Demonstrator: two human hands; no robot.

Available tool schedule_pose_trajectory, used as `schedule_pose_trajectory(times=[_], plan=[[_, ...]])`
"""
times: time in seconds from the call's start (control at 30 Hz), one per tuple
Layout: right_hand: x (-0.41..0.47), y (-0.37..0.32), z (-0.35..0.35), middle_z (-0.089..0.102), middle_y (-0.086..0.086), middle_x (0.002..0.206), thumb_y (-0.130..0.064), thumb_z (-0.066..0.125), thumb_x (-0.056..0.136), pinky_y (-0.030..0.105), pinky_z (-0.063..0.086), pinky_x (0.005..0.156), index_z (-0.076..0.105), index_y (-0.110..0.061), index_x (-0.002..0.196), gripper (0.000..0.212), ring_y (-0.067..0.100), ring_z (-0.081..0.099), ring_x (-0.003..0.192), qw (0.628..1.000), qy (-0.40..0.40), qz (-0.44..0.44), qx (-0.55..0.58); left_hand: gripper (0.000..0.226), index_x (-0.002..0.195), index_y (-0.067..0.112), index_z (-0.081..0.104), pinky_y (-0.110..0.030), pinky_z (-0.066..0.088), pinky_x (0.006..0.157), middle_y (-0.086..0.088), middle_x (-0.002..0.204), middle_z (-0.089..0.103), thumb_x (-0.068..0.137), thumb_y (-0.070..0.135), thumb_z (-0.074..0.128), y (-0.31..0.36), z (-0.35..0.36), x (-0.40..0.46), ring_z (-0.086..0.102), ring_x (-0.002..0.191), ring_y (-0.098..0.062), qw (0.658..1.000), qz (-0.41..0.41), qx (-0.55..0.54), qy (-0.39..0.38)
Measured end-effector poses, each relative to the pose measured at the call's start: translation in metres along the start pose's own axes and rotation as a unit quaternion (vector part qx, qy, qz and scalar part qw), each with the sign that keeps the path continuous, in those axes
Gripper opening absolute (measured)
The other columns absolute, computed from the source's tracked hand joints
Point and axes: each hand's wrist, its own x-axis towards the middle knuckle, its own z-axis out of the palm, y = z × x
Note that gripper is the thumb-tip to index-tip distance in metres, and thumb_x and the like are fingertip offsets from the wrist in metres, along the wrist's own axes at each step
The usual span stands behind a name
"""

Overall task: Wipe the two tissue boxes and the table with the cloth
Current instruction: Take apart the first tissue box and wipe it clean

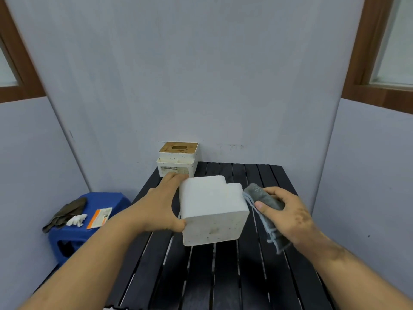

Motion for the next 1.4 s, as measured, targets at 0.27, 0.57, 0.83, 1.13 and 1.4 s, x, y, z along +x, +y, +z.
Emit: schedule_pose_trajectory(times=[0.27, 0.57, 0.83, 1.13, 1.4], plan=[[0.015, 0.008, -0.018, 0.066, 0.002, 0.089, -0.027, 0.079, 0.085, 0.036, 0.06, 0.061, 0.07, -0.03, 0.091, 0.012, 0.024, 0.068, 0.078, 0.996, 0.015, 0.042, -0.071, 0.119, 0.156, 0.035, 0.002, -0.051, 0.031, 0.119, 0.006, 0.161, 0.024, 0.066, 0.048, 0.079, 0.022, -0.024, 0.034, 0.035, 0.144, -0.028, 0.991, -0.038, 0.085, -0.091], [0.02, 0.005, -0.03, 0.068, 0.001, 0.089, -0.027, 0.079, 0.085, 0.013, 0.041, 0.052, 0.069, -0.023, 0.093, 0.014, 0.012, 0.064, 0.074, 0.993, 0.035, 0.059, -0.094, 0.073, 0.139, 0.031, 0.041, -0.053, 0.026, 0.107, 0.002, 0.137, 0.055, 0.079, 0.064, 0.07, 0.113, -0.001, 0.082, 0.051, 0.124, -0.024, 0.964, 0.026, 0.237, -0.12], [0.012, 0.001, -0.038, 0.067, -0.005, 0.09, -0.032, 0.077, 0.085, 0.009, 0.037, 0.052, 0.069, -0.026, 0.095, 0.014, 0.006, 0.061, 0.076, 0.992, 0.021, 0.062, -0.112, 0.067, 0.121, 0.043, 0.042, -0.043, 0.033, 0.106, 0.018, 0.116, 0.055, 0.065, 0.047, 0.079, 0.096, -0.027, 0.044, 0.048, 0.107, -0.016, 0.978, 0.067, 0.19, -0.059], [-0.007, 0.001, -0.01, 0.067, 0.0, 0.084, -0.026, 0.074, 0.088, 0.021, 0.054, 0.056, 0.066, -0.025, 0.092, 0.009, 0.012, 0.064, 0.067, 0.997, 0.001, 0.051, -0.053, 0.08, 0.124, 0.048, 0.039, -0.043, 0.052, 0.098, 0.024, 0.123, 0.055, 0.057, 0.054, 0.083, 0.036, 0.009, -0.031, 0.051, 0.122, -0.015, 0.993, 0.04, -0.05, 0.096], [-0.044, -0.042, 0.041, 0.059, -0.019, 0.108, -0.03, 0.077, 0.082, 0.013, 0.047, 0.088, 0.065, -0.038, 0.114, 0.035, 0.003, 0.059, 0.104, 0.975, -0.058, -0.193, -0.093, 0.083, 0.124, 0.053, 0.041, -0.013, 0.037, 0.083, 0.032, 0.123, 0.048, 0.049, 0.065, 0.073, 0.031, 0.036, -0.049, 0.039, 0.115, -0.006, 0.979, 0.038, -0.073, 0.187]])
